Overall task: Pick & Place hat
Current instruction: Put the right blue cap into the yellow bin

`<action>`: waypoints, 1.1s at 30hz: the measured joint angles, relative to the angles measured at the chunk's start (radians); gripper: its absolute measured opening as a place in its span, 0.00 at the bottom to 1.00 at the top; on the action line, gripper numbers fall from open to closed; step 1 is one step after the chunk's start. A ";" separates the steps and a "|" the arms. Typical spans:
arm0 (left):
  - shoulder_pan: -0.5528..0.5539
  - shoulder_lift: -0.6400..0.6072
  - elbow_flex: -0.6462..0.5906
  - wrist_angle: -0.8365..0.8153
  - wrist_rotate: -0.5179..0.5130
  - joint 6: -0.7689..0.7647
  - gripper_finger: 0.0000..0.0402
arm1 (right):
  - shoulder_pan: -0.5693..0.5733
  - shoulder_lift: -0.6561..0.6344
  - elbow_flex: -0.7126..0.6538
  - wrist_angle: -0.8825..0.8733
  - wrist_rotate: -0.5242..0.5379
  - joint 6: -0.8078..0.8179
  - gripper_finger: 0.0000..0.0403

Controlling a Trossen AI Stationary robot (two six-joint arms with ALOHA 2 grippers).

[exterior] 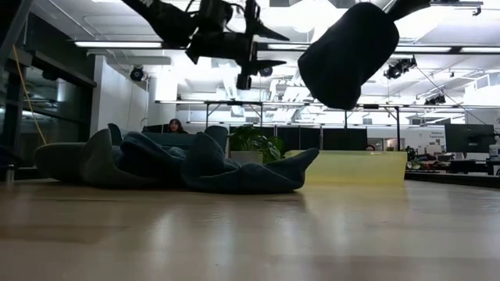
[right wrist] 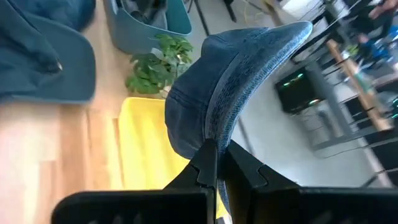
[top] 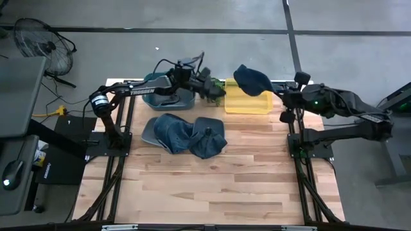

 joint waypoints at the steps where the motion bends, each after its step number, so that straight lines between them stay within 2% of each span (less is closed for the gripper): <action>1: 0.014 0.000 0.000 0.007 0.012 -0.018 0.53 | 0.016 0.003 0.000 0.000 0.019 -0.015 0.01; 11: 0.128 0.002 0.000 0.014 0.053 -0.173 0.53 | 0.188 0.053 0.000 0.013 0.282 -0.237 0.01; 22: 0.133 0.002 0.000 0.013 0.060 -0.213 0.53 | 0.382 0.184 0.000 0.182 0.522 -0.562 0.01; 26: 0.133 0.002 0.000 0.014 0.029 -0.213 0.53 | 0.444 0.212 0.000 0.194 0.587 -0.597 0.01; 33: 0.165 0.002 0.000 0.027 0.035 -0.216 0.53 | 0.532 0.223 0.000 0.195 0.670 -0.598 0.01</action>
